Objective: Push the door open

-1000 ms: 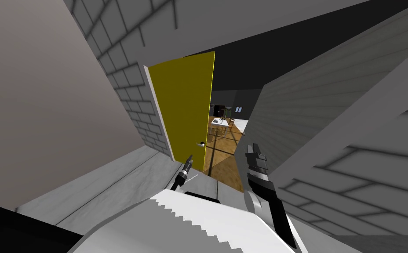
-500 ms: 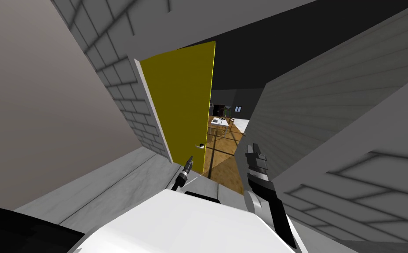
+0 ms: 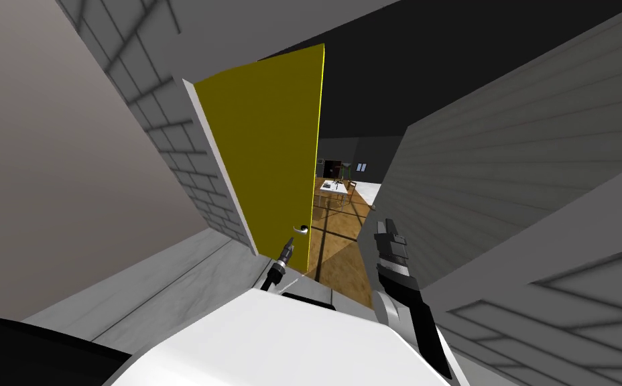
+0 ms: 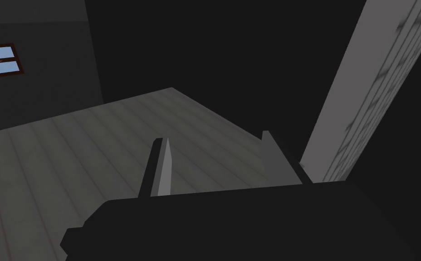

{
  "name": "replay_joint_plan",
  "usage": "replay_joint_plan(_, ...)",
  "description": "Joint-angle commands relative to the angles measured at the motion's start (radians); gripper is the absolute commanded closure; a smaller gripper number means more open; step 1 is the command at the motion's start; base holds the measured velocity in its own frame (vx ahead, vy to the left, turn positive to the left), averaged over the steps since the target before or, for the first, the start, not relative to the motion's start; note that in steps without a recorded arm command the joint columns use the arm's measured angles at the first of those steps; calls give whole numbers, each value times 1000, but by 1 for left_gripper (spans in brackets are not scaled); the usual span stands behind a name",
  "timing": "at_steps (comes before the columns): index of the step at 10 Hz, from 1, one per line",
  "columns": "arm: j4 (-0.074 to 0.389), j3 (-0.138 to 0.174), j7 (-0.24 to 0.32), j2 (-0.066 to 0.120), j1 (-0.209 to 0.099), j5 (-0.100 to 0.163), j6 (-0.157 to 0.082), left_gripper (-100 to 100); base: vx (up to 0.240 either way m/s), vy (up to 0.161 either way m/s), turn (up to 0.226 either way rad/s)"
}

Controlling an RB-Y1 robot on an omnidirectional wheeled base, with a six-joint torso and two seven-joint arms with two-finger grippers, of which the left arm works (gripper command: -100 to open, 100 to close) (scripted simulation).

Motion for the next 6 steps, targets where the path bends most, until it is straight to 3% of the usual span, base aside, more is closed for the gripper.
replay_joint_plan(1,5,5,-2,-1,-5,2,1,-100,202,-37,-25)
replay_joint_plan(5,25,17,-8,-16,-21,6,1,-100,213,-32,-29)
replay_joint_plan(6,20,15,-7,-13,-18,5,2,-100,84,-2,-6)
